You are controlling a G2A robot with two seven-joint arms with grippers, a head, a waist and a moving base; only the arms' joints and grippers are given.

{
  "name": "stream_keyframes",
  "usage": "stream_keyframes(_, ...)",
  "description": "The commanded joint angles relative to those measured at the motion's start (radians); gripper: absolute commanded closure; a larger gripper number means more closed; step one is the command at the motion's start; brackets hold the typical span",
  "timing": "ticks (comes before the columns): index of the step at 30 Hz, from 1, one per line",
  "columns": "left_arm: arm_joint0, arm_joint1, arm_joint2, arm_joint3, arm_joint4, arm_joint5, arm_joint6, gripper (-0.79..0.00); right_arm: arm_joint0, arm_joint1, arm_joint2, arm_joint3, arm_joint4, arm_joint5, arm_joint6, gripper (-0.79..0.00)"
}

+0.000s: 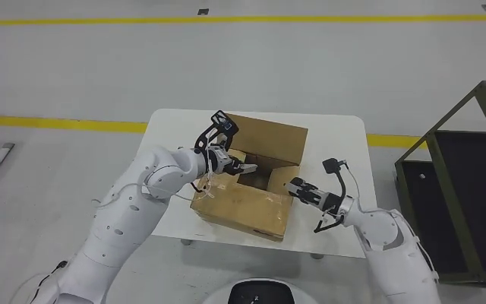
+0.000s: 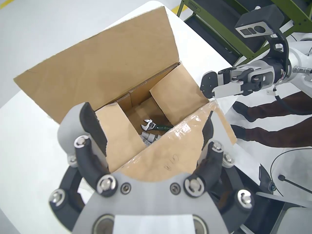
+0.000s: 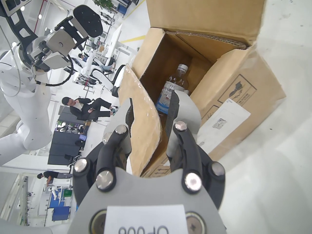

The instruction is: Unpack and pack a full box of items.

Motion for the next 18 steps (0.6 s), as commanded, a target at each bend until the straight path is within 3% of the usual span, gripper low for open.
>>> stream_keyframes(1,0.0,0.0,0.0,0.0,0.0,0.0,0.0,-0.785,0.005,0.002,-0.007,0.006,0.026,0.006,0.037,-0.332)
stream_keyframes(7,0.0,0.0,0.0,0.0,0.0,0.0,0.0,-0.785,0.022,0.011,-0.013,0.023,0.026,0.045,0.104,-0.345)
stream_keyframes(18,0.0,0.0,0.0,0.0,0.0,0.0,0.0,-0.785,0.008,0.027,0.002,-0.024,-0.017,0.106,0.099,-0.357)
